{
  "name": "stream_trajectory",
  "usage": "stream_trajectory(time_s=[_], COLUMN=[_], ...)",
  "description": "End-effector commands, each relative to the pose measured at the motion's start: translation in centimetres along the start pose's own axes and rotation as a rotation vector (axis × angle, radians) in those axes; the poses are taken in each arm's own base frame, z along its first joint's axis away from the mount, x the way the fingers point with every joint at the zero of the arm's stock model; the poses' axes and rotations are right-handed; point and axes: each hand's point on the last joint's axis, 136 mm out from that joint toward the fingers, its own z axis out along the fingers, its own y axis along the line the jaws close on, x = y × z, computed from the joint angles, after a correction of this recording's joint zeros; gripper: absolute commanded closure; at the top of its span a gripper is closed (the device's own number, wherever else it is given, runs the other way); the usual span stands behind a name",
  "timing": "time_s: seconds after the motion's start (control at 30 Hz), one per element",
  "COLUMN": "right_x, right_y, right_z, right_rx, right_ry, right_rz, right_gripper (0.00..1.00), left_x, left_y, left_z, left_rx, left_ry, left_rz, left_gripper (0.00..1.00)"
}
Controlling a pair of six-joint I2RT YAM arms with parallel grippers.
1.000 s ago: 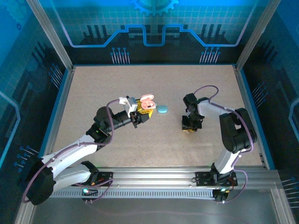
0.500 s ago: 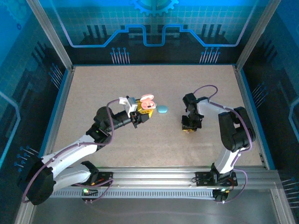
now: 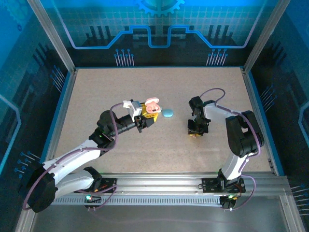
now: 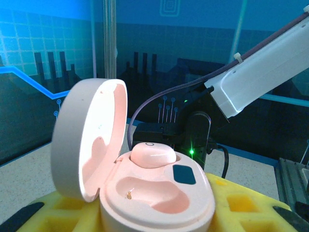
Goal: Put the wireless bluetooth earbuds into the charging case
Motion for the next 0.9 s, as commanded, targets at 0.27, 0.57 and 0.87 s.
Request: stream_trajectory(time_s=[0.27,0.57,0.87], right_x=[-0.1,-0.3,1.6], right_y=[0.6,4.8,13.8], right_z=[-0.7,-7.4,-21.9], right_rx=[-0.01,-0.263,-0.935], right_ry=[-0.011,-0.13,-0.212], right_rz=[0.0,-0.064,-0.251], right_gripper=[0.8,0.81,0.8], left_x=[-0.2,0.3,0.9], left_y=[-0.1,0.2,1.4], left_z=[-0.1,0.1,0.4], left_rx=[-0.002,-0.018,-0.074], left_ry=[-0.007,0.005,0.024], left_rz=[0.003,0.007,0.017], left_gripper=[0.6,0.6,0.6])
